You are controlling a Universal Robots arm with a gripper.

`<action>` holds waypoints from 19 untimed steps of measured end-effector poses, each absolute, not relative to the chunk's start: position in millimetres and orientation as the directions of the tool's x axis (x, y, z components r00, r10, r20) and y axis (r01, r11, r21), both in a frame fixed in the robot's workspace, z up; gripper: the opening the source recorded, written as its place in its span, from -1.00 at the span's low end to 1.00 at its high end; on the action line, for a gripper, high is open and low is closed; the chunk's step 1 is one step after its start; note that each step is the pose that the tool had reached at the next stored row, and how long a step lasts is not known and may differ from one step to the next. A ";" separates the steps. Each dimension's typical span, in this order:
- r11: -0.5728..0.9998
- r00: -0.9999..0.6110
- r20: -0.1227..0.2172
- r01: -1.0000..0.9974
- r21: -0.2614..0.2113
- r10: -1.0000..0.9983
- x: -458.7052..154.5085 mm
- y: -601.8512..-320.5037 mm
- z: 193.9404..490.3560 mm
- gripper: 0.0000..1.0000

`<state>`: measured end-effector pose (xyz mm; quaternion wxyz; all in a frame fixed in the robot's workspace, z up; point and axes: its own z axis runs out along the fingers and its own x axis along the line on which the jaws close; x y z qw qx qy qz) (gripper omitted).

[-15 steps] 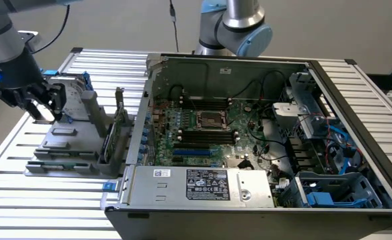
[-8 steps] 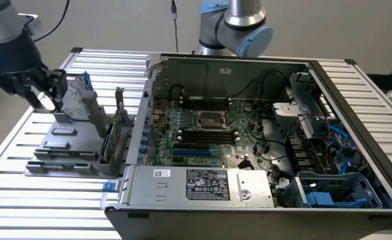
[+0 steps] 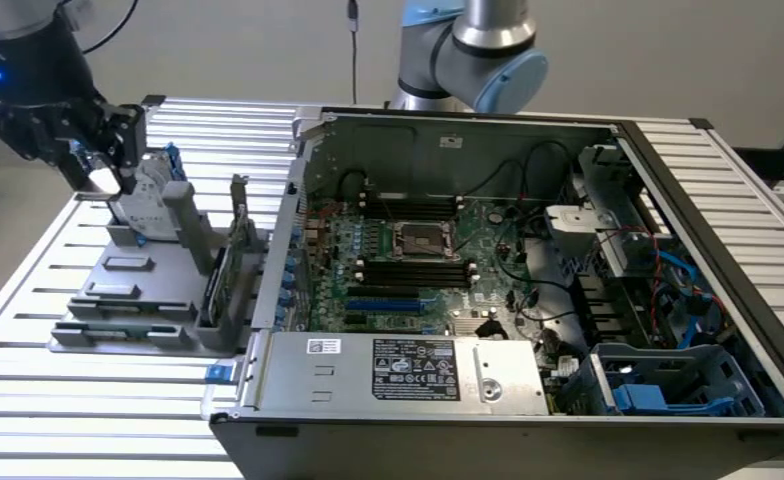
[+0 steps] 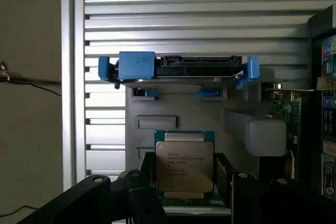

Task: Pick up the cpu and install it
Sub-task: 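Pick up the cpu and move it towards the insertion slot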

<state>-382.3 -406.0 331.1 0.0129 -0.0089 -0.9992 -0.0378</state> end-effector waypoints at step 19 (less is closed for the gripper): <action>0.997 -0.999 0.028 0.019 0.077 0.017 -292.4 -403.3 375.0 0.09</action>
